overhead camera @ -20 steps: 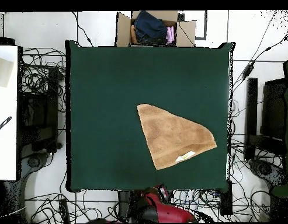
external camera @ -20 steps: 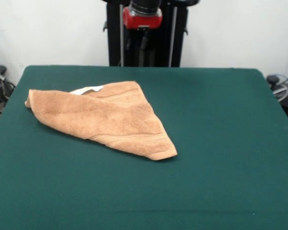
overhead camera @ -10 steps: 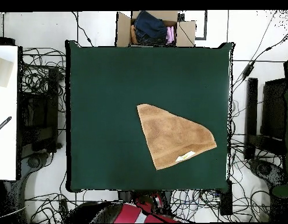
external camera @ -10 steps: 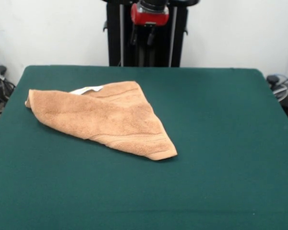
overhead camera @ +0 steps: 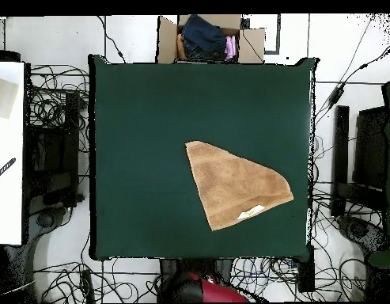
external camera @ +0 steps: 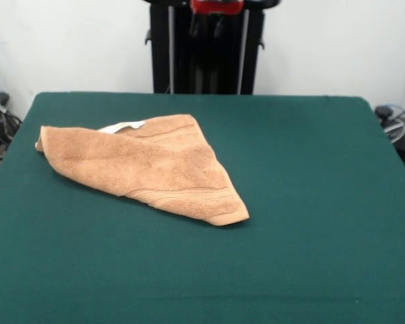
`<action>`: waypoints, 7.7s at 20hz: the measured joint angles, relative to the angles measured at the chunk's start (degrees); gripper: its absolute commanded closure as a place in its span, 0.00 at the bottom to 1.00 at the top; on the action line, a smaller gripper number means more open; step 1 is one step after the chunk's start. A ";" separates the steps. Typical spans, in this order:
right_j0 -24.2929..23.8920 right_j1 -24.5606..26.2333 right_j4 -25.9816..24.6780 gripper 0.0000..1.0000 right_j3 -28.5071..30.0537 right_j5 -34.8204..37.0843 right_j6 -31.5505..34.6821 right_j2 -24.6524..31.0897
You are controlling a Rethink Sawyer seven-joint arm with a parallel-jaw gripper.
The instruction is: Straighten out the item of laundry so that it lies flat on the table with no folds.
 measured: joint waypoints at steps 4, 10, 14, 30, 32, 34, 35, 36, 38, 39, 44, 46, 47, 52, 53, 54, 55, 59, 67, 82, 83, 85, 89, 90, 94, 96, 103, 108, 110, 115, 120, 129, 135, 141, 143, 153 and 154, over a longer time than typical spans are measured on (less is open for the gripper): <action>1.71 -2.61 0.38 0.00 -1.52 9.52 0.00 -0.54; 1.67 -4.44 0.37 0.00 -3.25 12.64 0.00 -0.59; 1.00 -5.15 0.35 0.00 -3.81 12.67 0.00 -0.57; -7.49 -6.95 0.32 0.00 -3.82 3.21 0.00 3.39; -8.83 -7.04 0.32 0.00 -3.81 0.18 0.00 4.51; -9.44 -7.26 0.31 0.00 -3.79 -1.85 0.00 5.24; -9.85 -7.44 0.29 0.00 -3.78 -3.31 0.00 5.76; -10.26 -7.63 0.28 0.00 -3.76 -4.77 0.00 6.28; -10.57 -7.81 0.07 0.00 -3.72 -6.00 0.00 6.93; -10.73 -7.90 -0.04 0.00 -3.71 -6.62 0.00 7.26; -11.49 -8.00 -0.71 0.00 -3.52 -8.98 0.00 8.57; -11.96 -8.00 -1.45 0.00 -3.39 -10.10 0.00 9.01; -12.14 -8.00 -1.83 0.00 -3.35 -10.64 0.00 9.14; -12.40 -7.96 -3.10 0.00 -3.24 -14.00 0.00 9.49; -12.41 -7.89 -3.15 0.00 -3.22 -14.46 0.00 9.60; -12.42 -7.82 -3.21 0.00 -3.21 -14.92 0.00 9.71; -12.44 -7.75 -3.26 0.00 -3.20 -15.38 0.00 9.82; -12.48 -7.39 -3.51 0.00 -3.12 -16.67 0.00 10.41; -12.50 -5.70 -4.58 0.00 -2.25 -19.98 0.00 10.56; -12.86 -0.09 -5.02 0.00 0.21 -21.94 0.00 10.58; -12.87 0.54 -5.01 0.00 0.20 -22.07 0.00 10.58; -12.87 1.28 -5.10 0.00 0.19 -22.48 0.00 10.58; -12.87 2.69 -5.47 0.00 0.18 -23.86 0.00 10.56; -12.87 3.21 -5.67 0.00 0.18 -24.43 0.00 10.53; -12.87 4.65 -6.55 0.00 0.17 -26.34 0.00 10.49; -12.87 5.35 -6.96 0.00 0.17 -27.03 0.00 10.41; -12.87 7.73 -7.95 0.00 0.16 -29.79 0.00 10.05; -12.89 10.57 -9.33 0.00 0.14 -33.49 0.01 9.83; -12.90 11.42 -9.65 0.00 0.14 -34.66 0.01 9.80; -13.22 14.66 -10.36 0.00 0.12 -39.32 0.01 9.76; -13.68 16.64 -10.74 0.00 0.13 -41.87 0.01 9.69; -14.70 19.53 -12.21 0.00 0.56 -45.48 0.01 8.93; -15.68 19.89 -12.47 0.00 2.19 -46.46 0.01 7.75; -16.00 19.88 -12.83 0.00 4.10 -46.47 0.01 6.88; -16.00 19.89 -12.93 0.00 4.37 -46.46 0.01 6.66; -16.12 19.81 -12.93 0.00 4.30 -46.58 0.01 6.66; -16.20 19.81 -12.93 0.00 4.24 -46.58 0.01 6.71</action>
